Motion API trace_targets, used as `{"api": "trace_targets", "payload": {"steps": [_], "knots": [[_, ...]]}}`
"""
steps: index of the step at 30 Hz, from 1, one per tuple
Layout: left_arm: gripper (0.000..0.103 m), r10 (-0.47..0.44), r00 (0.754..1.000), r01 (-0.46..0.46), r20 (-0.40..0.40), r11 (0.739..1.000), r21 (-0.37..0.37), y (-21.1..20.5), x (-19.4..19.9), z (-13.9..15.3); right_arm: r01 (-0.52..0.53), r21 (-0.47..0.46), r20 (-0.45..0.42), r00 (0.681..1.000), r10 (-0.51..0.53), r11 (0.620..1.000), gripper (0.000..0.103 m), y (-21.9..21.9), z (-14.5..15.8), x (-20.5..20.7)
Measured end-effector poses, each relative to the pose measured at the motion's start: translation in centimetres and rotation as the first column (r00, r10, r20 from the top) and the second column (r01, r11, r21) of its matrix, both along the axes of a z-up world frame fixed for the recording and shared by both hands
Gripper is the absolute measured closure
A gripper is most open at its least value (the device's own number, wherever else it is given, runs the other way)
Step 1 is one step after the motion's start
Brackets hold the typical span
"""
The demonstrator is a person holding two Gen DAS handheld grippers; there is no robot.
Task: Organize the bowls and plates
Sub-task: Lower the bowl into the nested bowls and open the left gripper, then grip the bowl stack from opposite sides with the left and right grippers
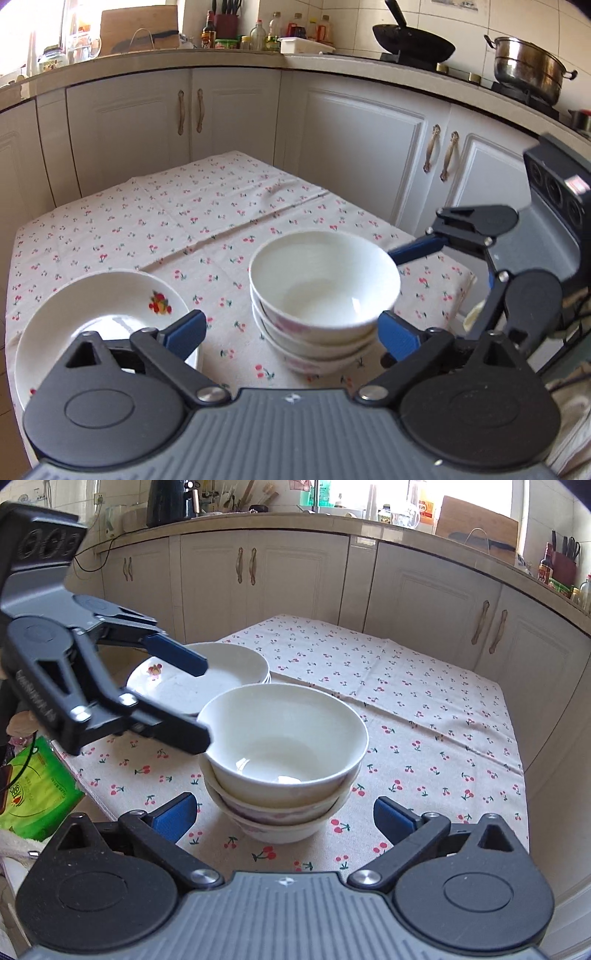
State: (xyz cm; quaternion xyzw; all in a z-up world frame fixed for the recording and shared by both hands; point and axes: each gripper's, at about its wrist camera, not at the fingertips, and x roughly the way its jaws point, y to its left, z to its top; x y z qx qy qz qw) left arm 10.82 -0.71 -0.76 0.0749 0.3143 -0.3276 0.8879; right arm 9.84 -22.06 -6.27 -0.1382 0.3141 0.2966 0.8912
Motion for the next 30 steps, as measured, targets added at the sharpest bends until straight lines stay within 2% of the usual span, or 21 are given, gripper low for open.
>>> {"api": "trace_targets", "payload": {"steps": [11, 19, 30], "knots": [[0.002, -0.063, 0.998, 0.065, -0.024, 0.993, 0.099, -0.9, -0.8, -2.9, 0.014, -0.051, -0.037, 0.999, -0.016, 0.999, 0.0, -0.4, -1.7, 0.4], [0.002, -0.112, 0.992, 0.119, -0.062, 0.985, 0.127, -1.5, 0.5, -4.1, -0.008, -0.104, -0.071, 0.997, 0.0, 0.995, 0.0, -0.6, -2.9, 1.5], [0.002, -0.229, 0.964, 0.251, -0.135, 0.951, 0.18, -3.3, 2.6, -5.6, -0.095, -0.124, -0.151, 0.986, 0.076, 0.988, 0.0, -0.5, -4.4, 3.8]]}}
